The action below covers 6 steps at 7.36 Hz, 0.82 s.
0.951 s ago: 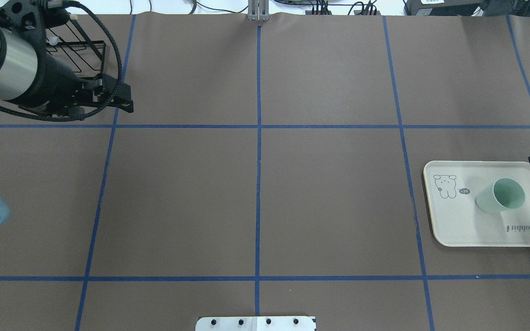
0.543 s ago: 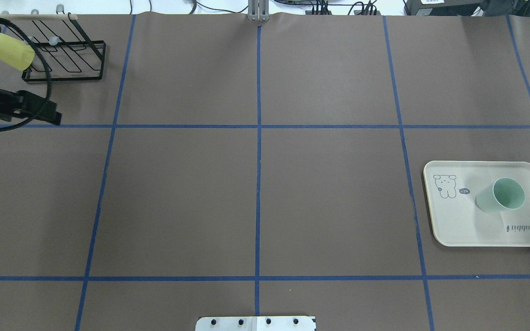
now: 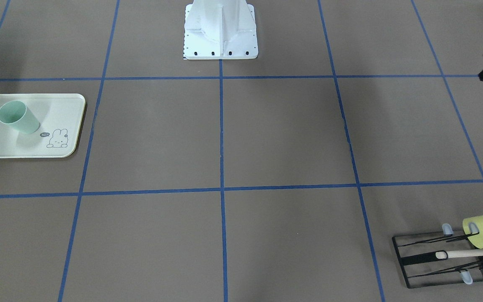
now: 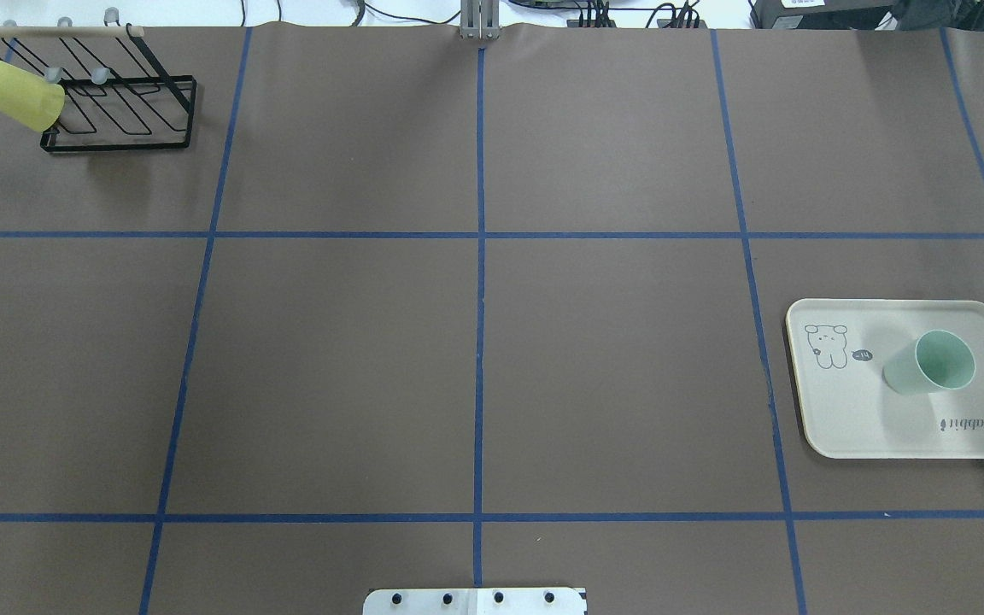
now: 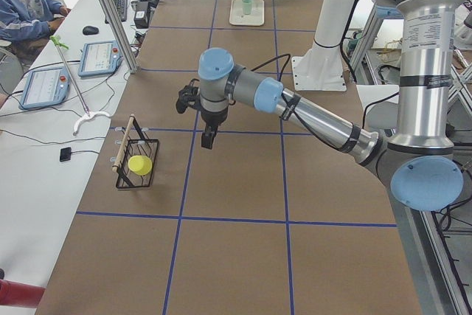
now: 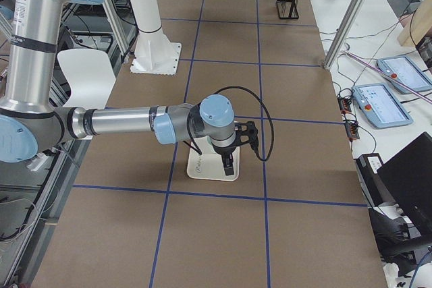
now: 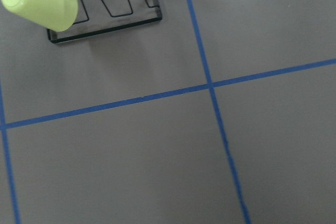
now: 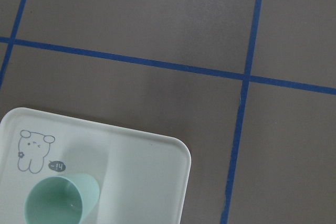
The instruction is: Left arm grabs green cup and hands to right arm on tray
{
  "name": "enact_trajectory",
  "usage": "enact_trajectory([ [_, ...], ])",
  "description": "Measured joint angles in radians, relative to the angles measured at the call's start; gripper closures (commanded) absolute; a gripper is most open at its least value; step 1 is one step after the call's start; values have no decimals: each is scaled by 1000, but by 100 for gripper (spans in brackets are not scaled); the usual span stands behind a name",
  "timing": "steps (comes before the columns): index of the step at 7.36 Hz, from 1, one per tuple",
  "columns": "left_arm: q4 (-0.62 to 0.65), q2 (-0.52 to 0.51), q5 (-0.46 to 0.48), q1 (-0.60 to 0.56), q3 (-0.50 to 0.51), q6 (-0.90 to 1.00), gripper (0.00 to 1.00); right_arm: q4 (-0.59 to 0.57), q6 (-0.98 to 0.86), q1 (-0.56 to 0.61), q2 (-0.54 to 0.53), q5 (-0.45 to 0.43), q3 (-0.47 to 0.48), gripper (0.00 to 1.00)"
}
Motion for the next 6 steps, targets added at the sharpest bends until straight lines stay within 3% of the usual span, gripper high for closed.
enact_trajectory([
  [3, 3, 27, -14, -173, 213, 202, 0, -56, -5, 20, 11, -5, 2, 0],
  [6, 4, 101, 13, -211, 247, 188, 0, -139, -6, 16, 71, -62, 5, 0],
])
